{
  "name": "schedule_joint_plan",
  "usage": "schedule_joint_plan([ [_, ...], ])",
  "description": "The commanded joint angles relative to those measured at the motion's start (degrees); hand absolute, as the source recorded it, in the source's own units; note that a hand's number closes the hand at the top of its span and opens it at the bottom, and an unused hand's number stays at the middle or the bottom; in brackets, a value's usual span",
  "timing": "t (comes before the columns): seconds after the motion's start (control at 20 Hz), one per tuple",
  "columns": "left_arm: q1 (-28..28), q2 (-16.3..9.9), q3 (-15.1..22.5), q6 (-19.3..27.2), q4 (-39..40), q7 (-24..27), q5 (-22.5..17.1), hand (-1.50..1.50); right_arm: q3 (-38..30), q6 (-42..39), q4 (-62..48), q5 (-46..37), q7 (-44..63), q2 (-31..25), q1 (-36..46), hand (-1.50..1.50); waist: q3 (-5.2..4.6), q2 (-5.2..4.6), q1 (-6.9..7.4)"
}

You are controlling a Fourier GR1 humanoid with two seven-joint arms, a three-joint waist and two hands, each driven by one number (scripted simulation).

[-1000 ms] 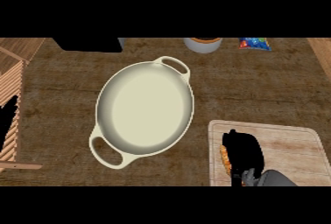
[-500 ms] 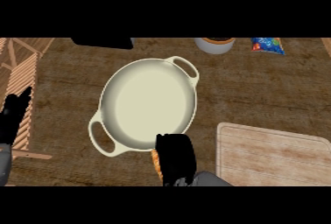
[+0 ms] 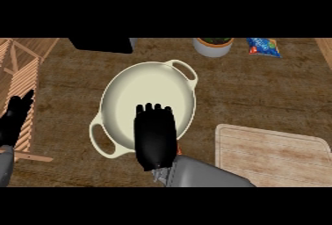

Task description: Pick the croissant from the cutting board and place it in the pot

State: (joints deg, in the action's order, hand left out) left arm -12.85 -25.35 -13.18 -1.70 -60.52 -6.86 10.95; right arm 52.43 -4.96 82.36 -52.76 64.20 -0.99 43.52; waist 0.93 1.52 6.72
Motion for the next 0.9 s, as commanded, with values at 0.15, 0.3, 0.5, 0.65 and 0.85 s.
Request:
schedule_joint_plan([
  [0.15,-2.45,5.91,2.76,-2.06,-4.16,4.88,-2.49,0.0,-3.75,6.09,-0.14,-6.08,12.67,0.95,10.34,1.5,-1.19,0.45,-0.29],
  [0.3,-2.45,5.77,2.51,-2.26,-4.55,5.43,-2.56,0.0,-5.35,7.73,-0.77,-7.11,14.51,0.95,12.48,1.5,-1.15,0.21,-0.03],
  [0.5,-3.99,6.2,2.47,-2.11,-4.44,4.69,-2.74,0.0,-7.62,9.66,-1.69,-7.54,15.17,0.95,16.16,1.5,-1.16,-0.37,-0.11],
  [0.65,-4.88,6.44,2.9,-2.3,-5.05,3.59,-2.76,0.0,-9.01,11.3,-3.43,-8.15,15.25,0.95,17.98,1.5,-1.09,-0.66,-0.47],
  [0.85,-2.74,7.24,2.66,-2.15,-5.44,5.73,-3.39,0.0,-11.02,12.8,-7.23,-8.45,14.75,0.95,20.21,1.5,-1.18,-1.11,0.0],
])
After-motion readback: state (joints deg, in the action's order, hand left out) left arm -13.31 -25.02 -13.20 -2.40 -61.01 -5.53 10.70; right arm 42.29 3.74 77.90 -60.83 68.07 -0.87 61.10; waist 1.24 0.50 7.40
